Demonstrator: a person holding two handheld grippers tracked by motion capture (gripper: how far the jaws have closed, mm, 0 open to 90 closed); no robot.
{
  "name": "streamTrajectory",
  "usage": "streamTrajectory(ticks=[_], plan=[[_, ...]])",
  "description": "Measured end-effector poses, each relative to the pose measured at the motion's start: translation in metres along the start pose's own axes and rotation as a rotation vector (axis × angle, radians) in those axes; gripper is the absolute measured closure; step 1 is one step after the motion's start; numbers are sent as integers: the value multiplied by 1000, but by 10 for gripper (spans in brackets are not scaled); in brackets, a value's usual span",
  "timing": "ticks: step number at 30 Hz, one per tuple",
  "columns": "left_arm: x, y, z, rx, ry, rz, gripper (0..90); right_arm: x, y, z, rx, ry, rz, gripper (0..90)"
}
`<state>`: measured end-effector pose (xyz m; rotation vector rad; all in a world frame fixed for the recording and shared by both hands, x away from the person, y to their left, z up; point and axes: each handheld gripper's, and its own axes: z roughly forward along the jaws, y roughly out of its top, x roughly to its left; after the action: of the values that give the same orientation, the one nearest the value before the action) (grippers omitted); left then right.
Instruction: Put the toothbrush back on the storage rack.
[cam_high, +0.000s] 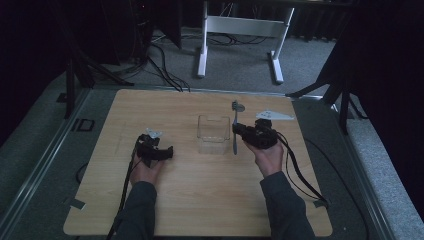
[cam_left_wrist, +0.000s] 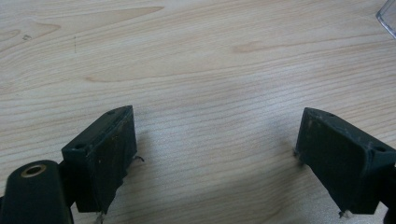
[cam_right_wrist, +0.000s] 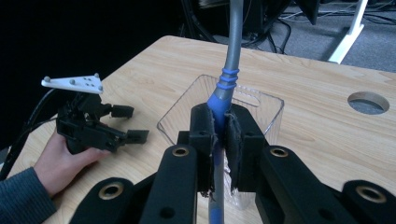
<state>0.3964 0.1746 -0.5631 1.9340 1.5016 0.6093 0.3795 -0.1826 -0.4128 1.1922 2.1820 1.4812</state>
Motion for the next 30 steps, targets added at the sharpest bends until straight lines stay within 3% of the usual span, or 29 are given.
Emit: streamTrajectory(ticks=[19,30], plan=[[0,0,0,-1,0,-2,124,-6,5,3,-43,12,52,814],[0,0,0,-1,0,0,124,-2,12,10,-44,8,44,813]])
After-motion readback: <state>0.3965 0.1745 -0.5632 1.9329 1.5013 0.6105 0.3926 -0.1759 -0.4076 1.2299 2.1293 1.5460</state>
